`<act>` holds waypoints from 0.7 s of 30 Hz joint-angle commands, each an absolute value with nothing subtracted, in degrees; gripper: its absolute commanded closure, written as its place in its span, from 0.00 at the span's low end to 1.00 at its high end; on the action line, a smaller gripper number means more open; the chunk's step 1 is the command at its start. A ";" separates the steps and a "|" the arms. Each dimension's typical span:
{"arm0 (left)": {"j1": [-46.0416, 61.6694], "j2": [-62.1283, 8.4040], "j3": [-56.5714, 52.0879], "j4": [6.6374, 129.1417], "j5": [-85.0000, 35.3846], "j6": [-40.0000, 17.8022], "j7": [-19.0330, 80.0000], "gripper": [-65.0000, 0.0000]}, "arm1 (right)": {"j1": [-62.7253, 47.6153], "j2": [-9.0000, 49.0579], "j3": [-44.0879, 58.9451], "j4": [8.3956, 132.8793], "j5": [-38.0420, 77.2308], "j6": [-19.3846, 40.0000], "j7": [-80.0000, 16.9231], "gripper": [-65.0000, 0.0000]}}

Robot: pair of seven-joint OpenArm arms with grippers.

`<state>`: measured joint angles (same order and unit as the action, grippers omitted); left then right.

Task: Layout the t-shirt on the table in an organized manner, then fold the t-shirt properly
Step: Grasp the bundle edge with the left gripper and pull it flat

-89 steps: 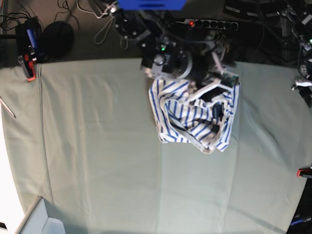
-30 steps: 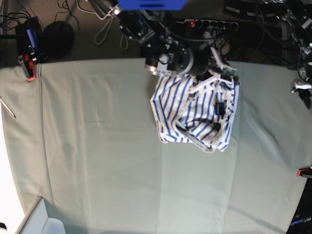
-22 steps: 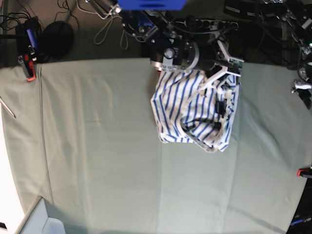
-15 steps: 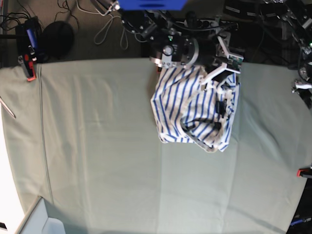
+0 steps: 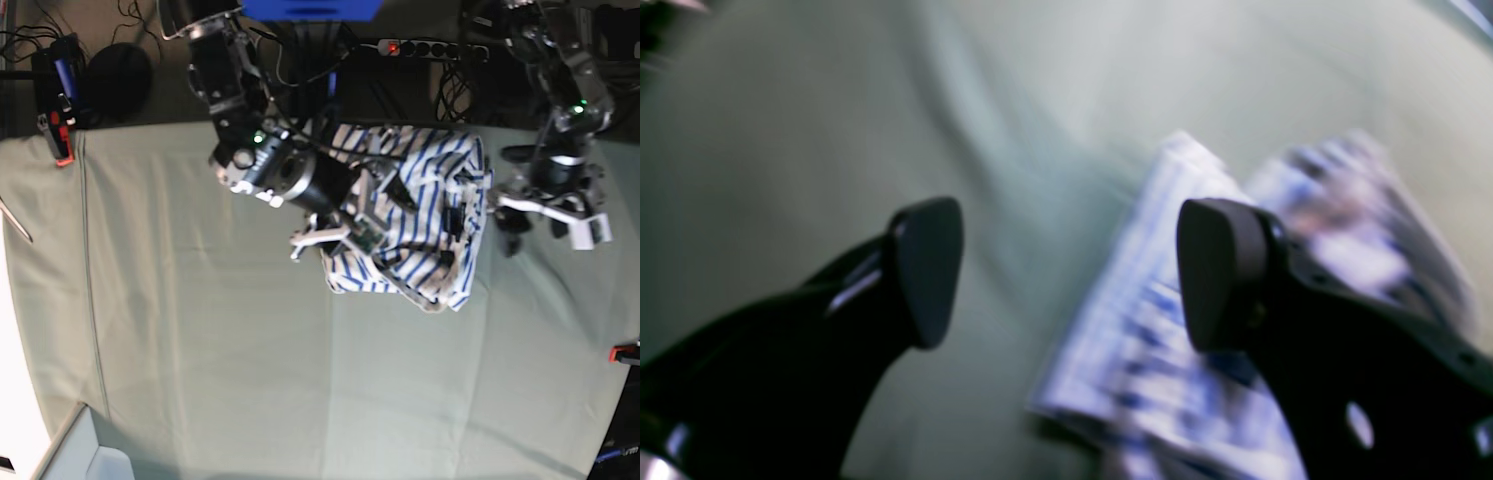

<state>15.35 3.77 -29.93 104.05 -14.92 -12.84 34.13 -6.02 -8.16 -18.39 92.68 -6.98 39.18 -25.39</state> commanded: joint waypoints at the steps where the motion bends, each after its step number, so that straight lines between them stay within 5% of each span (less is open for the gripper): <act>1: 14.90 4.09 -28.53 105.36 -15.87 -12.97 33.10 0.25 | -5.23 -8.92 -17.19 93.76 -5.58 40.00 -23.69 0.47; 19: 6.55 2.59 -22.11 88.22 -15.78 -13.05 33.27 0.26 | -7.25 -5.23 -10.59 95.69 -5.58 40.00 -23.78 0.48; 21: 6.02 2.51 -22.11 86.64 -15.78 -13.14 33.27 0.35 | -7.60 -5.23 -10.59 96.31 -5.76 40.00 -23.78 0.48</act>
<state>6.81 2.70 -22.26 85.76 -15.29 -12.64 34.24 -7.94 -4.78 -10.55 95.11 -6.76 39.20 -25.21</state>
